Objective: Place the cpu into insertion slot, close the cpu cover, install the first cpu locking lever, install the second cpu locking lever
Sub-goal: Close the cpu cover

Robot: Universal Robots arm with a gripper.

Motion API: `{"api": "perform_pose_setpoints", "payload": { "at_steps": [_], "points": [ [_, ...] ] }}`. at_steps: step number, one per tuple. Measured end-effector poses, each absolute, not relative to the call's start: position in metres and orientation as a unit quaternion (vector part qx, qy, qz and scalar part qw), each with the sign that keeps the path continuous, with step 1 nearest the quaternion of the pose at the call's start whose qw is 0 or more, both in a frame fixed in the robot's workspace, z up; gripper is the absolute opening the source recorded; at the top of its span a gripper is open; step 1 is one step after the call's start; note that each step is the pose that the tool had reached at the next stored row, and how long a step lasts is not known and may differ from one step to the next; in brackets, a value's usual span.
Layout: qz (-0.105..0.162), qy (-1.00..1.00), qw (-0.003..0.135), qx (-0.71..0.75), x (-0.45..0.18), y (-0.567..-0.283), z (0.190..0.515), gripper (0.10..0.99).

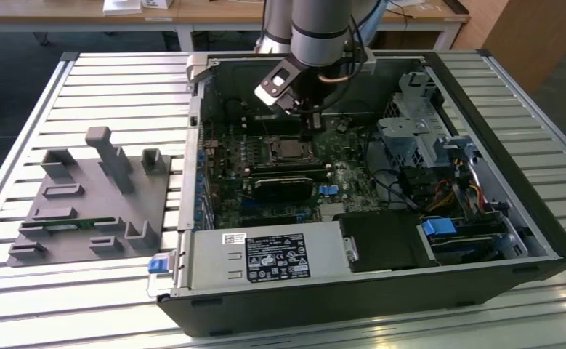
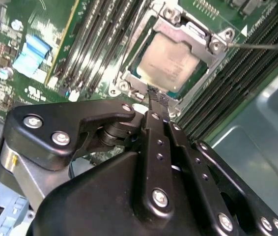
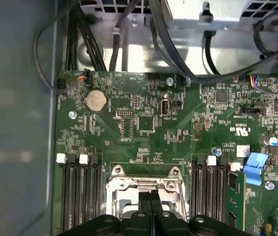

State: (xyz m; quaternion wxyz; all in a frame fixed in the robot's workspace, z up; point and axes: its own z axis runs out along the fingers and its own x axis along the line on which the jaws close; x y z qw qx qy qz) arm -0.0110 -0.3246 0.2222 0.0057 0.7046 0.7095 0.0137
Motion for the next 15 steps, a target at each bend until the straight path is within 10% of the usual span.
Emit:
{"api": "perform_pose_setpoints", "payload": {
  "at_steps": [15],
  "points": [
    [0.014,0.710,0.006,0.704,-0.027,-0.327,0.217,0.106]
  ]
}}
